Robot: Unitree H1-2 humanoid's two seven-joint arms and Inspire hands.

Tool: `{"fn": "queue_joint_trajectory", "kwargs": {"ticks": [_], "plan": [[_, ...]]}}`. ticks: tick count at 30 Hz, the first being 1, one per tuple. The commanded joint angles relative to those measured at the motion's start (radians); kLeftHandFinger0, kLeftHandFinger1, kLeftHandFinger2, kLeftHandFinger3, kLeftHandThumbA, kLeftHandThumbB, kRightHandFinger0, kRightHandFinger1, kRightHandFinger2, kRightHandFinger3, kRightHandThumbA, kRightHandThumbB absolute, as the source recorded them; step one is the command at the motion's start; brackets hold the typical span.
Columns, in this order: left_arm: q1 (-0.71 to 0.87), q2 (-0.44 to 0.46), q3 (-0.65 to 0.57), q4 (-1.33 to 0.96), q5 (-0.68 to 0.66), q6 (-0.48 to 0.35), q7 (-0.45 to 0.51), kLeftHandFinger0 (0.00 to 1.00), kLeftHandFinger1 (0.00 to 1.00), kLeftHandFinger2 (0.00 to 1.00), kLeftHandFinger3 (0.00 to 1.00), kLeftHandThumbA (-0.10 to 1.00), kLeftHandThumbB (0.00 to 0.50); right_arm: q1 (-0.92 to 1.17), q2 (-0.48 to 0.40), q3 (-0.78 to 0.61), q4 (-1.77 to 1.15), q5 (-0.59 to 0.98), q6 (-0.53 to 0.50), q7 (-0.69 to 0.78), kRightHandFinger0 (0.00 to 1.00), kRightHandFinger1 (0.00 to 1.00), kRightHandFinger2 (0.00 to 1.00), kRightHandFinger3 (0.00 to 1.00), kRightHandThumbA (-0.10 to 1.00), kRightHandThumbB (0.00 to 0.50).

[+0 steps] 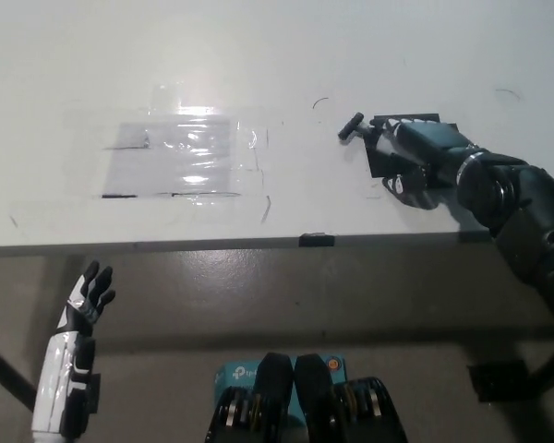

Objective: The robot uses right hand to pick up a small white air pumper and uses its left hand to compress it, and then puts it on the desk

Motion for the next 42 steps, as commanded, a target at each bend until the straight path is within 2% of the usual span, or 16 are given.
{"fn": "queue_joint_trajectory", "kwargs": {"ticks": [1,5,8,11,13,17,18,20,21,24,26,28,29,31,37,42], "plan": [[-0.01,-0.004,-0.007,-0.011,0.007,-0.029,0.007,1.0,1.0,1.0,1.0,1.0,0.189,-0.065,-0.015,0.001,-0.028,0.033,-0.094,-0.059,1.0,1.0,1.0,1.0,0.84,0.378],[-0.002,-0.006,-0.01,-0.017,0.002,-0.022,0.001,1.0,1.0,1.0,1.0,1.0,0.178,-0.062,-0.021,-0.034,-0.109,0.063,-0.113,-0.085,1.0,1.0,1.0,1.0,0.87,0.412],[0.028,-0.011,-0.018,-0.021,0.011,-0.033,0.0,1.0,1.0,1.0,1.0,1.0,0.162,-0.012,-0.037,-0.061,-0.259,0.081,-0.115,-0.086,1.0,1.0,1.0,1.0,0.91,0.398],[0.034,-0.013,-0.032,-0.01,0.008,-0.034,-0.006,1.0,1.0,1.0,1.0,1.0,0.168,0.058,-0.052,-0.113,-0.477,0.095,-0.127,-0.127,1.0,1.0,1.0,1.0,0.97,0.368],[0.051,-0.009,-0.038,-0.001,0.034,-0.044,-0.004,1.0,1.0,1.0,1.0,1.0,0.169,0.131,-0.041,-0.158,-0.628,0.117,-0.139,-0.163,1.0,1.0,1.0,1.0,1.0,0.379],[0.03,0.001,-0.039,0.055,0.065,-0.062,0.006,1.0,1.0,1.0,1.0,1.0,0.176,0.302,-0.004,-0.242,-0.937,0.168,-0.151,-0.21,1.0,1.0,1.0,1.0,1.0,0.313],[0.042,0.007,-0.038,0.07,0.079,-0.06,0.009,1.0,1.0,1.0,1.0,1.0,0.18,0.401,0.024,-0.255,-1.072,0.18,-0.142,-0.219,1.0,1.0,1.0,1.0,1.0,0.293],[0.027,0.006,-0.036,0.107,0.086,-0.065,0.016,1.0,1.0,1.0,1.0,1.0,0.157,0.541,0.074,-0.264,-1.252,0.151,-0.104,-0.24,1.0,1.0,1.0,1.0,1.0,0.304],[0.006,0.005,-0.034,0.137,0.081,-0.08,0.022,1.0,1.0,1.0,1.0,1.0,0.14,0.611,0.09,-0.256,-1.33,0.131,-0.095,-0.239,1.0,1.0,1.0,1.0,1.0,0.288],[0.013,0.011,-0.034,0.143,0.082,-0.076,0.017,1.0,1.0,1.0,1.0,1.0,0.172,0.733,0.129,-0.252,-1.378,0.155,-0.112,-0.252,1.0,1.0,1.0,1.0,1.0,0.294],[0.037,0.0,-0.041,0.149,0.085,-0.089,0.019,1.0,1.0,1.0,1.0,1.0,0.162,0.832,0.145,-0.247,-1.4,0.136,-0.117,-0.258,1.0,1.0,1.0,1.0,1.0,0.283],[0.05,-0.01,-0.047,0.161,0.082,-0.106,0.022,1.0,1.0,1.0,1.0,1.0,0.153,0.91,0.159,-0.237,-1.402,0.174,-0.133,-0.249,1.0,1.0,1.0,1.0,1.0,0.248],[0.05,-0.01,-0.047,0.16,0.081,-0.106,0.022,1.0,1.0,1.0,1.0,1.0,0.153,0.924,0.163,-0.238,-1.393,0.184,-0.142,-0.246,1.0,1.0,1.0,1.0,1.0,0.235],[0.051,-0.009,-0.047,0.156,0.081,-0.102,0.022,1.0,1.0,1.0,1.0,1.0,0.154,0.949,0.175,-0.254,-1.354,0.197,-0.163,-0.264,1.0,1.0,1.0,1.0,1.0,0.251],[0.021,0.01,-0.044,0.161,0.08,-0.08,0.015,1.0,1.0,1.0,1.0,1.0,0.172,0.947,0.209,-0.308,-1.263,0.227,-0.225,-0.29,1.0,1.0,1.0,1.0,1.0,0.19],[0.013,0.011,-0.046,0.168,0.067,-0.106,0.01,1.0,1.0,1.0,1.0,1.0,0.138,0.957,0.233,-0.315,-1.194,0.305,-0.229,-0.282,1.0,1.0,1.0,1.0,1.0,0.17]]}}
